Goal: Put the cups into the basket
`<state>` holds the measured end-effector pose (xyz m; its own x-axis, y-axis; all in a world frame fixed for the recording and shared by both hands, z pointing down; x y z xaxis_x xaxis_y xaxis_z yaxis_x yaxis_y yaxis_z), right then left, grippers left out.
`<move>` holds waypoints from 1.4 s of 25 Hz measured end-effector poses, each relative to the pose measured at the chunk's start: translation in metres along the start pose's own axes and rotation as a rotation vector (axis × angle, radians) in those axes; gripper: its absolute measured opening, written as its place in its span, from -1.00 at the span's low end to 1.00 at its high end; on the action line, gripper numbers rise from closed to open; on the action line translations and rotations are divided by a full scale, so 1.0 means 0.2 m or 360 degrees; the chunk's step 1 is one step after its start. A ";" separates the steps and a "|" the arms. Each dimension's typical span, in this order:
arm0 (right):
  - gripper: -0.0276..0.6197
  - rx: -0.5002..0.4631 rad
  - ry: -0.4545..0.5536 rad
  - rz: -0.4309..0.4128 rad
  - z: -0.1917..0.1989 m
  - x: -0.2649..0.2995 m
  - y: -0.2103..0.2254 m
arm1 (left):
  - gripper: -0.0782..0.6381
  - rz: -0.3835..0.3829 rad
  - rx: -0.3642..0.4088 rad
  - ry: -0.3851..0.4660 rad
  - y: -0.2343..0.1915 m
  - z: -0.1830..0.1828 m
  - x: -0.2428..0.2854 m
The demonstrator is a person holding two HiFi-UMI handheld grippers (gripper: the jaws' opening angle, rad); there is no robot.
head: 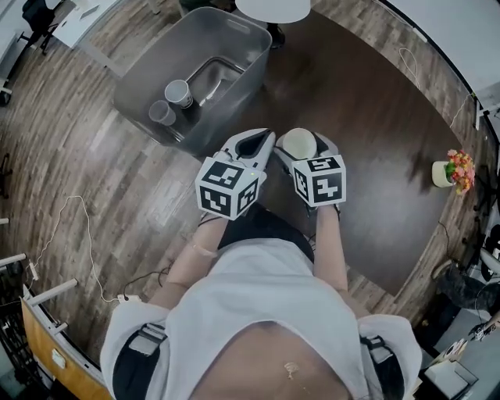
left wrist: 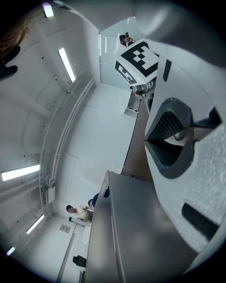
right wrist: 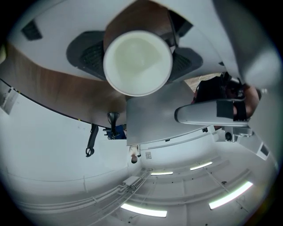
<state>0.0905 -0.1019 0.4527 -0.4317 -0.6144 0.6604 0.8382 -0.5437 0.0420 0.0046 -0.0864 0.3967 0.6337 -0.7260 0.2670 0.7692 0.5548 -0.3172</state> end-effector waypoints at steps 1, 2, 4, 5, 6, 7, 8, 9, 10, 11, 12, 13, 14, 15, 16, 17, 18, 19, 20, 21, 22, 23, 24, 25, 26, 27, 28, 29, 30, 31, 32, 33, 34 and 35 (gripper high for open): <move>0.33 -0.0010 -0.0005 -0.0009 0.00 0.01 -0.02 | -0.76 -0.0009 -0.0005 0.0006 -0.01 0.00 -0.02; 0.33 -0.0019 -0.0008 -0.0020 -0.01 0.02 -0.04 | -0.76 -0.0018 -0.0011 0.0013 -0.02 0.00 -0.03; 0.33 -0.0035 -0.0013 -0.0044 -0.01 0.04 -0.07 | -0.76 -0.0036 -0.0023 0.0024 -0.04 0.00 -0.05; 0.33 -0.0037 -0.0015 -0.0057 -0.01 0.05 -0.09 | -0.76 -0.0042 -0.0028 0.0027 -0.05 0.01 -0.06; 0.33 -0.0038 -0.0017 -0.0069 -0.01 0.05 -0.10 | -0.76 -0.0046 -0.0032 0.0028 -0.06 0.01 -0.07; 0.33 -0.0039 -0.0019 -0.0080 -0.01 0.06 -0.12 | -0.76 -0.0049 -0.0036 0.0030 -0.06 0.02 -0.08; 0.33 -0.0043 -0.0023 -0.0086 -0.01 0.06 -0.13 | -0.76 -0.0052 -0.0040 0.0032 -0.07 0.02 -0.09; 0.33 -0.0050 -0.0026 -0.0088 -0.02 0.06 -0.13 | -0.76 -0.0055 -0.0044 0.0035 -0.07 0.02 -0.09; 0.33 -0.0058 -0.0028 -0.0087 -0.02 0.06 -0.13 | -0.76 -0.0058 -0.0047 0.0038 -0.07 0.01 -0.09; 0.33 -0.0064 -0.0030 -0.0084 -0.03 0.06 -0.12 | -0.76 -0.0059 -0.0048 0.0041 -0.08 0.01 -0.09; 0.33 -0.0069 -0.0030 -0.0081 -0.04 0.06 -0.12 | -0.76 -0.0059 -0.0047 0.0043 -0.08 0.00 -0.09; 0.33 -0.0071 -0.0029 -0.0078 -0.04 0.06 -0.12 | -0.76 -0.0057 -0.0046 0.0045 -0.08 0.00 -0.09; 0.33 -0.0074 -0.0027 -0.0076 -0.05 0.06 -0.12 | -0.76 -0.0054 -0.0043 0.0046 -0.08 -0.01 -0.10; 0.33 -0.0076 -0.0024 -0.0077 -0.07 0.06 -0.13 | -0.76 -0.0049 -0.0039 0.0048 -0.09 -0.02 -0.10; 0.33 -0.0079 -0.0019 -0.0080 -0.09 0.05 -0.13 | -0.76 -0.0044 -0.0035 0.0052 -0.09 -0.03 -0.10; 0.33 -0.0081 -0.0012 -0.0088 -0.11 0.05 -0.14 | -0.76 -0.0039 -0.0030 0.0061 -0.09 -0.05 -0.11; 0.33 -0.0086 -0.0006 -0.0100 -0.14 0.04 -0.15 | -0.76 -0.0036 -0.0024 0.0071 -0.10 -0.08 -0.11; 0.33 -0.0097 0.0000 -0.0114 -0.16 0.03 -0.15 | -0.76 -0.0034 -0.0016 0.0083 -0.09 -0.11 -0.11; 0.33 -0.0112 0.0007 -0.0131 -0.19 0.02 -0.16 | -0.76 -0.0032 -0.0008 0.0095 -0.09 -0.14 -0.12; 0.33 -0.0131 0.0015 -0.0154 -0.22 0.01 -0.16 | -0.76 -0.0031 -0.0001 0.0109 -0.09 -0.17 -0.12; 0.33 -0.0149 0.0025 -0.0183 -0.25 0.00 -0.16 | -0.76 -0.0029 0.0003 0.0124 -0.09 -0.21 -0.12; 0.33 -0.0166 0.0035 -0.0216 -0.29 -0.01 -0.17 | -0.76 -0.0027 0.0006 0.0139 -0.10 -0.24 -0.13; 0.33 -0.0184 0.0045 -0.0250 -0.33 -0.02 -0.17 | -0.76 -0.0025 0.0009 0.0153 -0.11 -0.29 -0.14; 0.33 -0.0204 0.0053 -0.0281 -0.37 -0.03 -0.18 | -0.76 -0.0025 0.0015 0.0166 -0.11 -0.33 -0.16; 0.33 -0.0225 0.0061 -0.0308 -0.42 -0.05 -0.18 | -0.76 -0.0025 0.0024 0.0179 -0.12 -0.37 -0.18; 0.33 -0.0249 0.0067 -0.0331 -0.46 -0.06 -0.18 | -0.76 -0.0026 0.0033 0.0192 -0.14 -0.41 -0.19; 0.33 -0.0276 0.0072 -0.0353 -0.51 -0.07 -0.18 | -0.76 -0.0026 0.0039 0.0203 -0.15 -0.45 -0.22; 0.33 -0.0304 0.0077 -0.0372 -0.55 -0.08 -0.19 | -0.76 -0.0029 0.0043 0.0213 -0.17 -0.49 -0.24; 0.33 -0.0335 0.0081 -0.0391 -0.60 -0.10 -0.19 | -0.76 -0.0036 0.0049 0.0219 -0.19 -0.52 -0.27; 0.33 -0.0367 0.0086 -0.0406 -0.65 -0.11 -0.19 | -0.76 -0.0042 0.0060 0.0223 -0.22 -0.56 -0.29; 0.33 -0.0399 0.0090 -0.0418 -0.71 -0.12 -0.18 | -0.76 -0.0044 0.0078 0.0222 -0.24 -0.59 -0.32; 0.33 -0.0431 0.0094 -0.0426 -0.76 -0.13 -0.18 | -0.76 -0.0036 0.0105 0.0217 -0.26 -0.63 -0.34; 0.33 -0.0462 0.0100 -0.0431 -0.82 -0.14 -0.18 | -0.76 -0.0024 0.0135 0.0210 -0.28 -0.66 -0.35; 0.33 -0.0489 0.0108 -0.0434 -0.87 -0.14 -0.18 | -0.76 -0.0014 0.0162 0.0206 -0.31 -0.70 -0.37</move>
<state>0.0141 -0.1644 0.3017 -0.6537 -0.4552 0.6045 0.5561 -0.8308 -0.0243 -0.1019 -0.1244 0.2704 0.6164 -0.7734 0.1480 0.7830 0.5820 -0.2197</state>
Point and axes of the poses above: the fingertips, and each gripper's own axes: x forward along the fingers, y to its right, z out of its underside, the point moved 3 cm from there along -x, backward along the fingers, and after that the axes turned 5 degrees about z, right-handed, at the moved point
